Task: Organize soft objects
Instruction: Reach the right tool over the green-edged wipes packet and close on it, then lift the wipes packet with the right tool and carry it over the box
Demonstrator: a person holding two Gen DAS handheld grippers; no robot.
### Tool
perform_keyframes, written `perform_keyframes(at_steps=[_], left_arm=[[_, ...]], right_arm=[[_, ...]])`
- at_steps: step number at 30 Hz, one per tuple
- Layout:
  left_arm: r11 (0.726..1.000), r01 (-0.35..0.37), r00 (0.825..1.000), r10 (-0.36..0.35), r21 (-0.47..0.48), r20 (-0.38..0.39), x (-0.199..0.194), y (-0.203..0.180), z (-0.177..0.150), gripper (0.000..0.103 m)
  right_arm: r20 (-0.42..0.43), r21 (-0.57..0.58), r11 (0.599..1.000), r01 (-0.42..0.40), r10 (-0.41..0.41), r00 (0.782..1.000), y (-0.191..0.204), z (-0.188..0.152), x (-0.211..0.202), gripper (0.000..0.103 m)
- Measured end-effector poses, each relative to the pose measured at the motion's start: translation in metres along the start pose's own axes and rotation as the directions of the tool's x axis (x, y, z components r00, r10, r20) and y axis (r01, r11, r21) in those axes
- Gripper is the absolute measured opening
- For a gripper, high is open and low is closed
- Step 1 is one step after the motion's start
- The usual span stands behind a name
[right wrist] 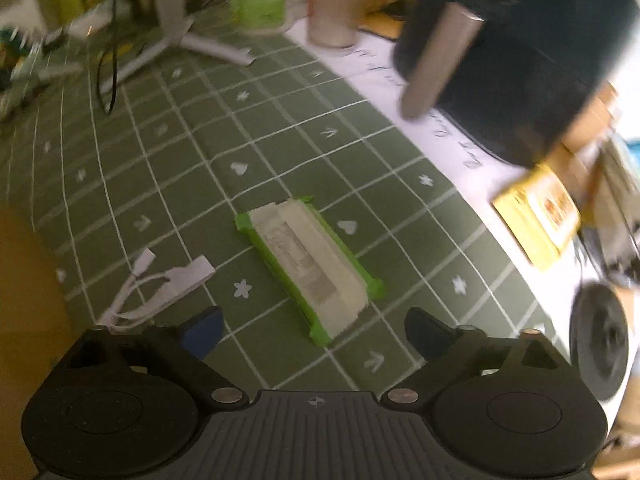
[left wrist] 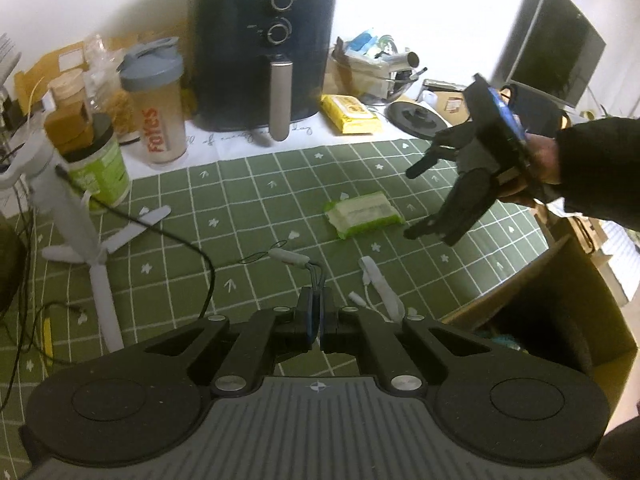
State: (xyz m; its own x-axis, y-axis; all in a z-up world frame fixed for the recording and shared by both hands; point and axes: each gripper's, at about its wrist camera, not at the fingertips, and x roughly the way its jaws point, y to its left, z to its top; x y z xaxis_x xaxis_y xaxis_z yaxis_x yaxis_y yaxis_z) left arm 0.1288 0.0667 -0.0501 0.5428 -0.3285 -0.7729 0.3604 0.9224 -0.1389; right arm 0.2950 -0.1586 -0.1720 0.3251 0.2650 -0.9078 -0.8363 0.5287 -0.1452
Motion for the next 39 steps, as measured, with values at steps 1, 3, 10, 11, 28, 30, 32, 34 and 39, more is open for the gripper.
perform_keyframes(at_steps=[1,3,10,11,28,30,32,34,39], left_arm=[[1.000,-0.002,1.000,0.002,-0.008,0.000,-0.002,0.001,-0.002,0.003],[1.000,-0.007,1.000,0.007,-0.025,0.000,-0.004,0.002,-0.007,0.003],[0.997,-0.025,1.000,0.025,-0.078,-0.004,-0.011,0.007,-0.020,0.003],[0.996,-0.027,1.000,0.027,-0.084,-0.004,-0.012,0.007,-0.021,0.003],[0.996,-0.051,0.998,0.054,-0.079,0.029,-0.027,0.000,-0.012,0.003],[0.996,-0.052,0.998,0.055,-0.070,0.036,-0.029,-0.002,-0.009,0.003],[0.997,-0.054,0.997,0.056,-0.061,0.044,-0.032,-0.004,-0.006,0.003],[0.997,-0.055,0.997,0.058,-0.053,0.053,-0.035,-0.006,-0.004,0.003],[0.998,-0.058,0.995,0.061,-0.036,0.076,-0.042,-0.012,0.002,0.003]], right_arm=[[-0.008,-0.022,1.000,-0.001,0.001,1.000,0.001,0.003,0.006,0.093],[-0.020,-0.049,0.999,-0.002,0.001,1.000,0.003,0.008,0.015,0.090],[-0.048,-0.114,0.993,-0.014,0.009,0.999,0.005,0.025,0.041,0.080],[-0.051,-0.122,0.992,-0.016,0.010,0.999,0.005,0.027,0.044,0.079],[-0.085,0.048,0.996,-0.077,0.080,0.993,-0.009,0.023,0.039,0.054],[-0.065,0.064,0.995,-0.075,0.079,0.995,-0.008,0.019,0.030,0.053],[-0.046,0.086,0.993,-0.075,0.079,0.996,-0.010,0.014,0.021,0.053],[-0.021,0.102,0.992,-0.070,0.072,0.997,-0.010,0.011,0.011,0.053],[0.053,0.160,0.985,-0.059,0.051,0.997,-0.013,0.002,-0.018,0.052]])
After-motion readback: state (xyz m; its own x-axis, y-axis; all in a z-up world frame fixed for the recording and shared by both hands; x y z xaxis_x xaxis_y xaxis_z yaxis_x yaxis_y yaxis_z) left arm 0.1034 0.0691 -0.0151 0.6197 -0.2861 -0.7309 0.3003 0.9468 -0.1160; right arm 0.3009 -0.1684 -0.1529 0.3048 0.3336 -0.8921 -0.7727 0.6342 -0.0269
